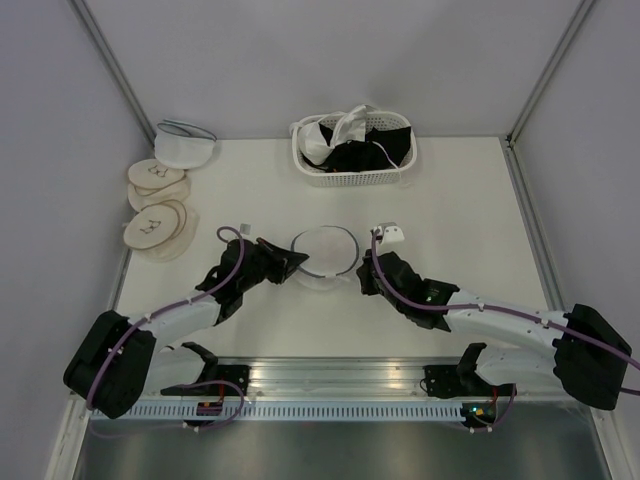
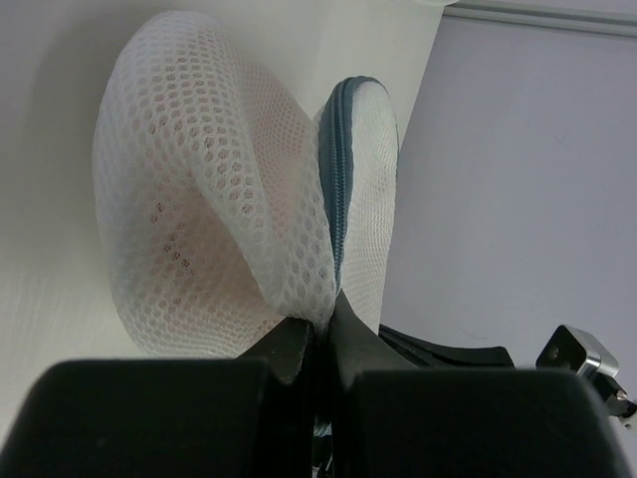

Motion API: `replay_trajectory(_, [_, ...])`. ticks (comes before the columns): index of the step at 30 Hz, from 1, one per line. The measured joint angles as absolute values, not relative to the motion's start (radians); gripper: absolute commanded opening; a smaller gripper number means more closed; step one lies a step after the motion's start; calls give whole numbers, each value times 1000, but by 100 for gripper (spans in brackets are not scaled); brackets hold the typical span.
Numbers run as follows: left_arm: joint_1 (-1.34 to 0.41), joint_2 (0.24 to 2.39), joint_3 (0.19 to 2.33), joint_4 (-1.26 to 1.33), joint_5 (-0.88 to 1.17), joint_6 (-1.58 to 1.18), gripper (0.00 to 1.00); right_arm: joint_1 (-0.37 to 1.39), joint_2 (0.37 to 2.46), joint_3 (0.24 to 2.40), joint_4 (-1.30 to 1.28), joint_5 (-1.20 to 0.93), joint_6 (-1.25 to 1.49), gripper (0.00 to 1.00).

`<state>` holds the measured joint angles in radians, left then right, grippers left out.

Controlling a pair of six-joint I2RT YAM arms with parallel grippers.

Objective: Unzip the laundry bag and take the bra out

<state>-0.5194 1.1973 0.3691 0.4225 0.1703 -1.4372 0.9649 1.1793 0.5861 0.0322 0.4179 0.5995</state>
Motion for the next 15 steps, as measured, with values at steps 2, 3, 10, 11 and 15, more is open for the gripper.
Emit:
replay_trajectory(2, [-519, 1181, 366, 408, 170, -1430, 2, 965, 1160, 586, 3, 423, 598, 26])
replay_trajectory(3, [-519, 1172, 364, 398, 170, -1427, 2, 965, 1150, 586, -9, 421, 595, 39])
replay_trajectory(10, [-519, 1151, 354, 391, 170, -1423, 2, 975, 1076, 583, 8, 251, 576, 62])
replay_trajectory(11, [-519, 1151, 354, 391, 170, -1423, 2, 981, 1073, 582, 19, 228, 576, 62])
replay_trajectory(15, [-519, 1151, 354, 391, 171, -1423, 2, 1013, 1077, 573, 76, 149, 581, 60])
